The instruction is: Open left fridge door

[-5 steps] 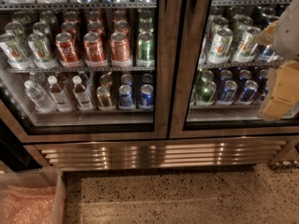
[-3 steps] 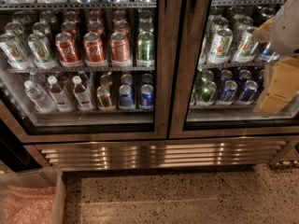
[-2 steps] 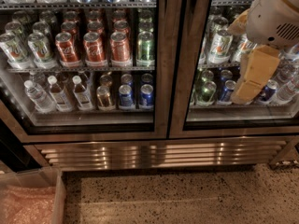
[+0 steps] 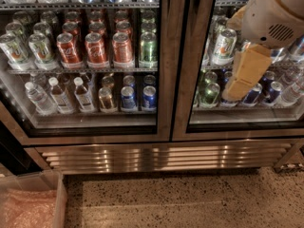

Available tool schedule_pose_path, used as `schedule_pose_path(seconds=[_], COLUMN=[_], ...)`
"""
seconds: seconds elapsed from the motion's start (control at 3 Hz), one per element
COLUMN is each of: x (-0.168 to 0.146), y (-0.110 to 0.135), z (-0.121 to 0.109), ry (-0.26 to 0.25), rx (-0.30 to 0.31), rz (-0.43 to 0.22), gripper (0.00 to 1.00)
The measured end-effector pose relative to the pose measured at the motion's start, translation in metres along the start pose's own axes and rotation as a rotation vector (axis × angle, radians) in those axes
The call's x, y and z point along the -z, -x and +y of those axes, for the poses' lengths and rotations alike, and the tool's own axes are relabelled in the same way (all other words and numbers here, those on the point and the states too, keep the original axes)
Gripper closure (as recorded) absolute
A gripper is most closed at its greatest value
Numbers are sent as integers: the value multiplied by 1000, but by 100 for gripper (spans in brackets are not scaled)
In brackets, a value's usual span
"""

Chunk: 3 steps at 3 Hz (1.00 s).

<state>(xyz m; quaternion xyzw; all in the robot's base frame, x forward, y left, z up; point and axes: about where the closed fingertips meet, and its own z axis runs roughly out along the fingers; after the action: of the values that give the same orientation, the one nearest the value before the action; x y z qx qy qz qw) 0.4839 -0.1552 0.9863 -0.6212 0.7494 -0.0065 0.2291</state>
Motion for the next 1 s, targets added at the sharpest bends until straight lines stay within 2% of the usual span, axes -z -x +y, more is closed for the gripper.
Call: schedule_pose_path(seconds=[0.33, 0.67, 1.0], x=[-16, -22, -20], y=[42, 90, 93], z=[-10, -29, -31], ry=[-76, -132, -145], rx=[-10, 28, 28], rz=[-113, -218, -225], gripper=[0, 0, 0])
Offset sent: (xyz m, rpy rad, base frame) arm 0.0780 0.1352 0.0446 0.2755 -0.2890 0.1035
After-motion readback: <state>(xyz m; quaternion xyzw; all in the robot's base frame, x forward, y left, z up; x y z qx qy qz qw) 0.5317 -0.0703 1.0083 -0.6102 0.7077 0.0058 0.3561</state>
